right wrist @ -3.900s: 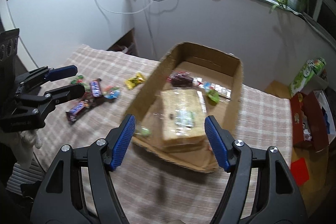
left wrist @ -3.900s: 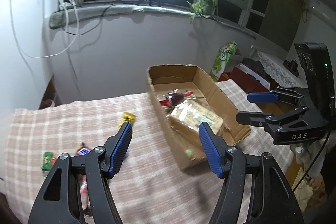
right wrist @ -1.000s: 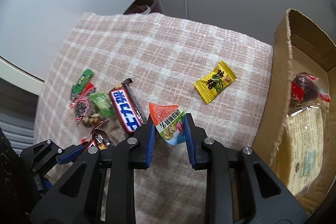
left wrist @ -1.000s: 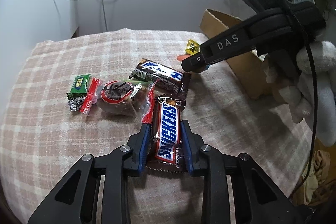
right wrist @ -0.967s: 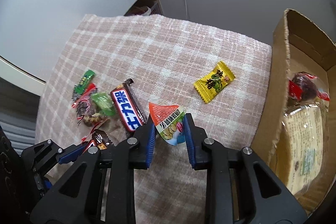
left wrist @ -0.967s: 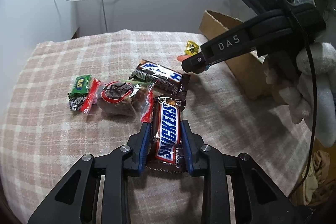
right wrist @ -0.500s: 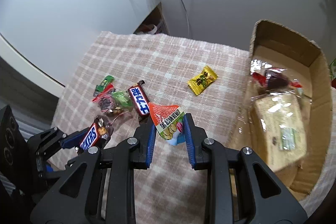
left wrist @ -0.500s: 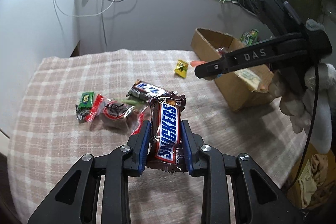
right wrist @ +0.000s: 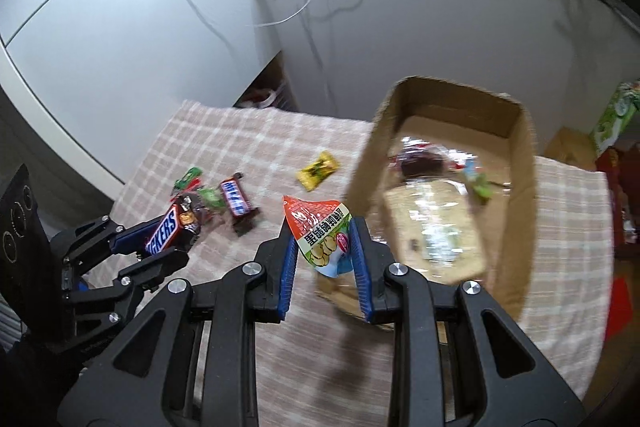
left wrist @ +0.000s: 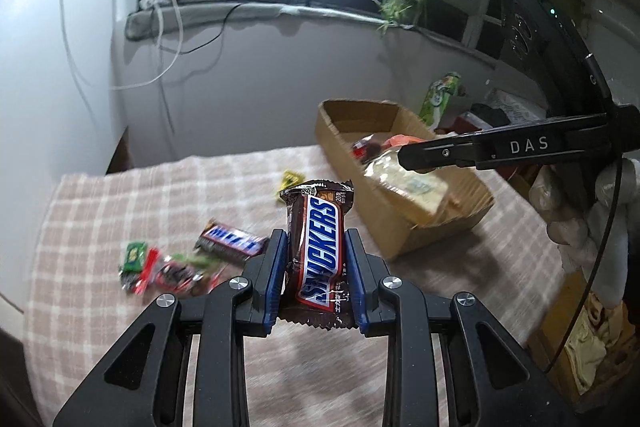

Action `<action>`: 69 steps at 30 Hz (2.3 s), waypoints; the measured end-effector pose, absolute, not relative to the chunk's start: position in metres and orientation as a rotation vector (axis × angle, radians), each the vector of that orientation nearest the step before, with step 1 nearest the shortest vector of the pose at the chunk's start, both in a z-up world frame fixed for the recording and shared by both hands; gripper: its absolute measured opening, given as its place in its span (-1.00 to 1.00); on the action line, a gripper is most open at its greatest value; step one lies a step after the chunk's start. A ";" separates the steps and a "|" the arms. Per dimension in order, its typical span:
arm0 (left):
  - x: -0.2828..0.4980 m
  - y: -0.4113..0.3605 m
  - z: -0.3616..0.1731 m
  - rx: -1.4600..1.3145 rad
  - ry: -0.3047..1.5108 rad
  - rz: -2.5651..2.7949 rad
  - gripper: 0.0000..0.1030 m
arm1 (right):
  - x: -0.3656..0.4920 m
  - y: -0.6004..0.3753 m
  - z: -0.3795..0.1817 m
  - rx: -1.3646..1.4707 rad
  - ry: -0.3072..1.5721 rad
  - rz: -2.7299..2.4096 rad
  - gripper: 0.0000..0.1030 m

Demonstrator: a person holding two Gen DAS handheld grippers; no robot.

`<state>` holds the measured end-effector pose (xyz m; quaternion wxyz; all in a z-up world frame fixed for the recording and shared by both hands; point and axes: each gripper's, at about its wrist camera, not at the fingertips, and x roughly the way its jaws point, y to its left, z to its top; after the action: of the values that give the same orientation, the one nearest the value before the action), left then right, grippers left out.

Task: Organize snacks
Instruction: 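Carry the Snickers bar and jelly cup over the box with both tools, then open both tools to drop the Snickers and jelly cup into the box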

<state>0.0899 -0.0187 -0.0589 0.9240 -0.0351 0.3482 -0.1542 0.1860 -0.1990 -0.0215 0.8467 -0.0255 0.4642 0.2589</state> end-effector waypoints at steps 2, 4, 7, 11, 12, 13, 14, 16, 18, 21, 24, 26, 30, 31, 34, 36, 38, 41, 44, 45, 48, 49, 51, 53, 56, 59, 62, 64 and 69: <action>0.093 -0.028 -0.055 -0.066 0.706 -0.334 -0.47 | 0.188 -0.210 -0.019 -0.042 0.973 0.533 -0.48; 0.095 -0.035 -0.053 -0.060 0.700 -0.344 -0.47 | 0.189 -0.224 -0.016 -0.030 0.964 0.513 -0.48; 0.097 -0.048 -0.050 -0.052 0.694 -0.365 -0.47 | 0.191 -0.238 -0.015 -0.017 0.957 0.493 -0.48; 0.103 -0.064 -0.046 -0.045 0.687 -0.393 -0.47 | 0.196 -0.259 -0.015 -0.001 0.948 0.464 -0.48; 0.105 -0.069 -0.045 -0.042 0.686 -0.401 -0.47 | 0.198 -0.264 -0.014 0.005 0.946 0.457 -0.48; 0.106 -0.073 -0.045 -0.040 0.685 -0.408 -0.47 | 0.199 -0.268 -0.015 0.011 0.944 0.452 -0.48; 0.108 -0.078 -0.044 -0.037 0.684 -0.414 -0.47 | 0.201 -0.272 -0.015 0.015 0.943 0.446 -0.48; 0.112 -0.087 -0.043 -0.033 0.684 -0.428 -0.47 | 0.206 -0.281 -0.016 0.024 0.941 0.433 -0.48; 0.116 -0.095 -0.043 -0.030 0.685 -0.441 -0.47 | 0.210 -0.286 -0.018 0.028 0.941 0.423 -0.48; 0.123 -0.106 -0.045 -0.023 0.688 -0.456 -0.47 | 0.218 -0.294 -0.021 0.033 0.944 0.413 -0.48; 0.131 -0.115 -0.048 -0.022 0.698 -0.463 -0.47 | 0.226 -0.301 -0.026 0.044 0.950 0.406 -0.48; 0.136 -0.121 -0.051 -0.020 0.706 -0.467 -0.47 | 0.233 -0.305 -0.031 0.053 0.958 0.403 -0.48; 0.145 -0.131 -0.057 -0.011 0.722 -0.475 -0.47 | 0.244 -0.310 -0.039 0.060 0.967 0.397 -0.48; 0.146 -0.134 -0.058 -0.009 0.725 -0.476 -0.47 | 0.246 -0.310 -0.040 0.061 0.969 0.397 -0.48; 0.153 -0.139 -0.061 -0.007 0.737 -0.480 -0.47 | 0.256 -0.313 -0.046 0.066 0.976 0.396 -0.48; 0.157 -0.142 -0.064 -0.006 0.744 -0.481 -0.47 | 0.262 -0.314 -0.050 0.072 0.983 0.398 -0.48; 0.160 -0.145 -0.068 -0.006 0.752 -0.482 -0.47 | 0.266 -0.314 -0.054 0.072 0.988 0.398 -0.48; 0.166 -0.148 -0.072 -0.001 0.765 -0.483 -0.47 | 0.271 -0.313 -0.060 0.072 0.999 0.402 -0.48; 0.170 -0.151 -0.076 0.001 0.775 -0.483 -0.47 | 0.275 -0.311 -0.064 0.069 1.005 0.402 -0.48; 0.171 -0.151 -0.077 0.000 0.778 -0.483 -0.47 | 0.276 -0.311 -0.065 0.068 1.006 0.402 -0.48; 0.173 -0.154 -0.080 0.003 0.784 -0.486 -0.47 | 0.280 -0.310 -0.069 0.067 1.010 0.402 -0.48; 0.174 -0.154 -0.080 0.004 0.786 -0.487 -0.47 | 0.281 -0.310 -0.070 0.066 1.012 0.402 -0.48; 0.176 -0.155 -0.082 0.006 0.790 -0.488 -0.47 | 0.283 -0.310 -0.072 0.065 1.015 0.405 -0.48; 0.178 -0.156 -0.084 0.003 0.795 -0.488 -0.47 | 0.283 -0.309 -0.074 0.063 1.019 0.411 -0.48; 0.182 -0.156 -0.084 -0.002 0.799 -0.487 -0.47 | 0.284 -0.307 -0.074 0.055 1.014 0.412 -0.43; 0.182 -0.156 -0.085 -0.004 0.796 -0.486 -0.47 | 0.283 -0.304 -0.073 0.044 1.006 0.403 -0.30; 0.183 -0.156 -0.085 -0.005 0.796 -0.475 -0.12 | 0.281 -0.303 -0.069 0.039 0.977 0.397 0.34; 0.182 -0.156 -0.083 -0.009 0.787 -0.476 0.12 | 0.280 -0.302 -0.066 0.035 0.964 0.403 0.43; 0.182 -0.154 -0.081 -0.007 0.790 -0.468 0.23 | 0.278 -0.298 -0.062 0.024 0.950 0.403 0.63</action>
<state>0.1817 -0.1545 -0.0806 0.8964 -0.0034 0.3814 -0.2257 0.2776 -0.2978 -0.0622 0.8696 0.0114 0.4544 0.1927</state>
